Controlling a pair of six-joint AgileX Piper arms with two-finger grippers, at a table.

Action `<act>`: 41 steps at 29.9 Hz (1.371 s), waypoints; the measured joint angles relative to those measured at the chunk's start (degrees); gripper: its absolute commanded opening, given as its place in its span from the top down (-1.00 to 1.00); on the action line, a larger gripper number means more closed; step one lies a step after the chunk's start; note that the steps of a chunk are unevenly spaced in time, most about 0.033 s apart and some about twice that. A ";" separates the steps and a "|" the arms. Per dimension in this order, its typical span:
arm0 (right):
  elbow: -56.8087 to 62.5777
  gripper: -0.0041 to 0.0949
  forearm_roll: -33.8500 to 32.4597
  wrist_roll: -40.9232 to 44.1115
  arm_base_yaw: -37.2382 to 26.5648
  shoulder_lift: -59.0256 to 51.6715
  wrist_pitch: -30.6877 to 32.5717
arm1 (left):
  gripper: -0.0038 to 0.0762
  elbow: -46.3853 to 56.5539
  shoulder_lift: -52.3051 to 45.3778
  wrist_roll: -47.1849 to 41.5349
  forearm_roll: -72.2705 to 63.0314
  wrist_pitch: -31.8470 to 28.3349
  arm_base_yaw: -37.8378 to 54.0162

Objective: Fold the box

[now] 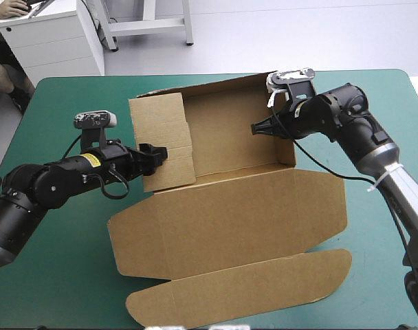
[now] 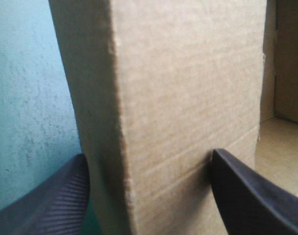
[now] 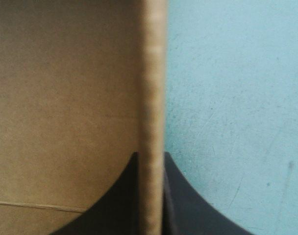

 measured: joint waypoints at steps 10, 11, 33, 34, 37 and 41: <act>0.00 0.92 -8.86 6.83 5.08 0.00 0.37 | -0.33 -5.24 7.46 -7.18 8.92 1.44 -3.27; 0.00 0.92 -8.99 6.93 5.08 0.05 0.51 | -0.33 -5.30 8.06 -7.36 8.98 1.44 -3.27; 0.00 0.92 -10.10 8.06 5.10 -0.01 1.73 | 0.93 -5.41 9.64 -8.32 15.09 -2.49 -3.11; 0.00 0.92 -9.96 8.23 5.10 -0.01 1.83 | 0.93 -5.41 9.75 -8.56 15.39 -2.33 -3.11; 0.00 0.92 -9.40 8.51 5.10 -0.01 3.08 | 0.93 -5.88 10.40 -8.97 16.22 -0.80 -3.11; 0.00 0.92 -8.43 10.34 5.20 -0.01 6.02 | 0.93 -10.10 12.64 -9.13 17.23 5.21 -3.11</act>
